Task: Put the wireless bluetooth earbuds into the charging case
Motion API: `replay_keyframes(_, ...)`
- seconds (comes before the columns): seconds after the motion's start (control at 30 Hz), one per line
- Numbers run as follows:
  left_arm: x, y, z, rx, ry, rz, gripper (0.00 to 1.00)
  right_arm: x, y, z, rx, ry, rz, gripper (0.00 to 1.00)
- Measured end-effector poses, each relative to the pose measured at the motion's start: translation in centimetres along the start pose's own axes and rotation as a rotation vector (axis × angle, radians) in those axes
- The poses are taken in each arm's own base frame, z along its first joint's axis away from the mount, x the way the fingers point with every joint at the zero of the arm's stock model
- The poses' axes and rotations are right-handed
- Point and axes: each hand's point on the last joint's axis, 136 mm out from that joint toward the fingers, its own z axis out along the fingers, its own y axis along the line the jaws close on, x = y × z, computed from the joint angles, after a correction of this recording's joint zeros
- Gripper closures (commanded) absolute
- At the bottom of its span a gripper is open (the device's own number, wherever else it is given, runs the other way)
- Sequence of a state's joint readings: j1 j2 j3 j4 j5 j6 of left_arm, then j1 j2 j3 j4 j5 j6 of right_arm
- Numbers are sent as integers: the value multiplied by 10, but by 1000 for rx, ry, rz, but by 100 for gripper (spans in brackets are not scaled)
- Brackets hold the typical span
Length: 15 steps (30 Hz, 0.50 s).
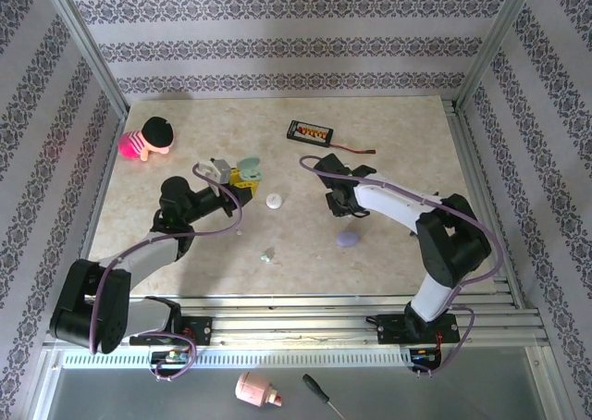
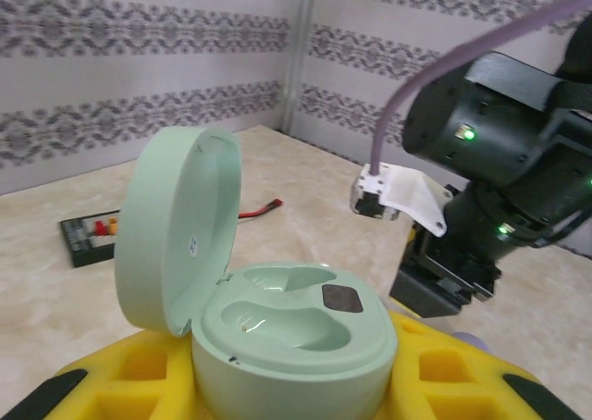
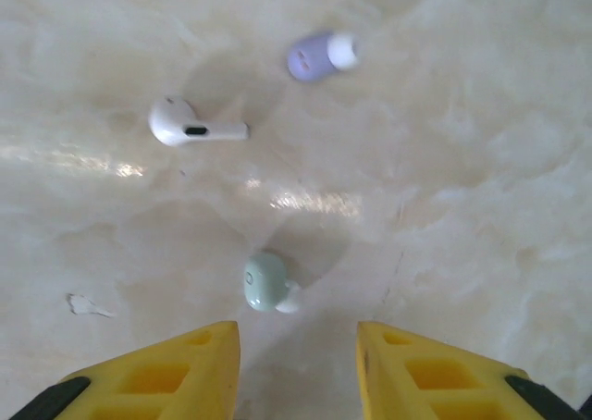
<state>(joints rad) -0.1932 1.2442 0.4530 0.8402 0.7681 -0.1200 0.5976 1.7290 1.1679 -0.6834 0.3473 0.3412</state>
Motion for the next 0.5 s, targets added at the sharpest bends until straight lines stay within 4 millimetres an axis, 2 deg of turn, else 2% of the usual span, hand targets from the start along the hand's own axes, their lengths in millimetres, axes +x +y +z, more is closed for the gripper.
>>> replay_keyframes(0.13,-11,11,-12,-67,-28,16,74,-5,10,6,64,4,-70,65)
replay_keyframes(0.27,-22,11,-19,-88,-48,37,74,0,13,18,130,46,-137,67)
replay_keyframes(0.5,-21,9,-21,-89,-38,33,74,6,11,34,200,101,-202,70)
